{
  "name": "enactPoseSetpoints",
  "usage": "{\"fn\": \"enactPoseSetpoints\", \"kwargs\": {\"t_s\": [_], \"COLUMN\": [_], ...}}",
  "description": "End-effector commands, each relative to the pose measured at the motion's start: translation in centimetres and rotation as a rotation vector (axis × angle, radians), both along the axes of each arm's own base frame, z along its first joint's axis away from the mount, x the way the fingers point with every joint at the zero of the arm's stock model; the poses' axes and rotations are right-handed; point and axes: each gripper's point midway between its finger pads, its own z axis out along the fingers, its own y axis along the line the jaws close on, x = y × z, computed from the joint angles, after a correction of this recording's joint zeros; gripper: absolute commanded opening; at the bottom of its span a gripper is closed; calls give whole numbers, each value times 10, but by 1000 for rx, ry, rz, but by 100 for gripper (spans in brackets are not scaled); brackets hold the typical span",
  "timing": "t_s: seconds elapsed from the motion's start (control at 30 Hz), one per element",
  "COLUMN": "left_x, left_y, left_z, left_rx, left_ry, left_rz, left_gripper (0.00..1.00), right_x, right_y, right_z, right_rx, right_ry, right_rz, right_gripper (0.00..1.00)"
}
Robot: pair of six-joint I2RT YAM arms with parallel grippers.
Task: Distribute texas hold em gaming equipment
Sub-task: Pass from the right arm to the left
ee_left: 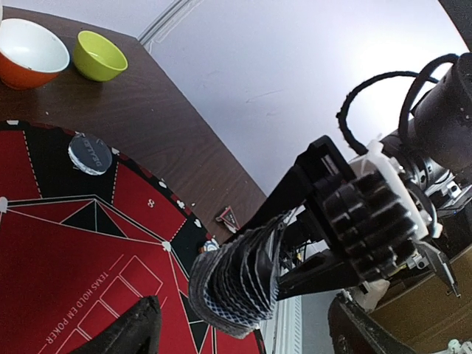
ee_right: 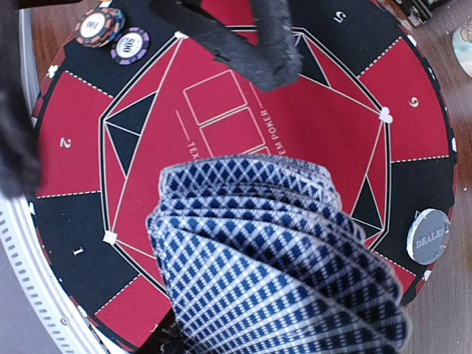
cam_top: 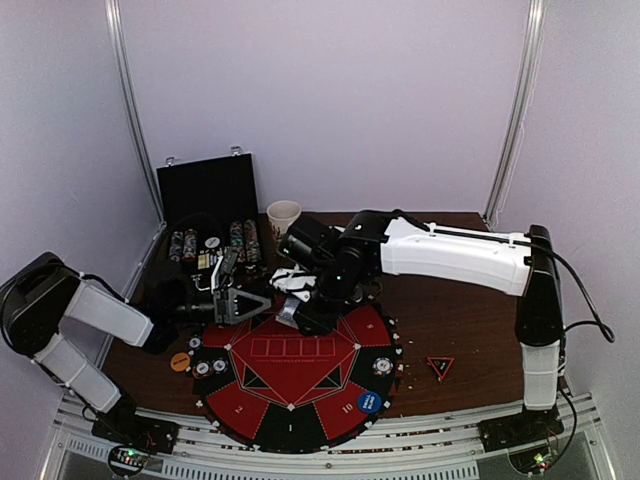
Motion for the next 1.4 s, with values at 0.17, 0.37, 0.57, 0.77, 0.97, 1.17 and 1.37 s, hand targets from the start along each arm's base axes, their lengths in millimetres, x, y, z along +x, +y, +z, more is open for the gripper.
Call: {"fn": "enactPoseSetpoints", "kwargs": {"t_s": [0.17, 0.37, 0.57, 0.77, 0.97, 1.17, 1.37], "left_x": [-5, 7, 16, 21, 18, 19, 19], "left_y": [-6, -16, -23, -32, -37, -43, -45], "left_z": [23, 11, -3, -5, -16, -22, -18], "left_rx": [-104, -52, 2, 37, 72, 69, 55], "left_ry": [-44, -18, -1, -17, -17, 10, 9], "left_rz": [-21, -8, 12, 9, -13, -31, -45], "left_gripper": [95, 97, 93, 94, 93, 82, 76], "right_x": [14, 16, 14, 11, 10, 4, 5], "right_y": [-3, 0, 3, 5, 9, 14, 11], "right_z": [-2, 2, 5, 4, 1, -1, -7], "right_rx": [0, 8, 25, 26, 31, 34, -1], "right_ry": [-14, -18, -11, -5, 4, 10, -10], "right_rz": [-56, -59, -50, -44, -38, -17, -15], "right_gripper": [41, 40, 40, 40, 40, 40, 40]}}
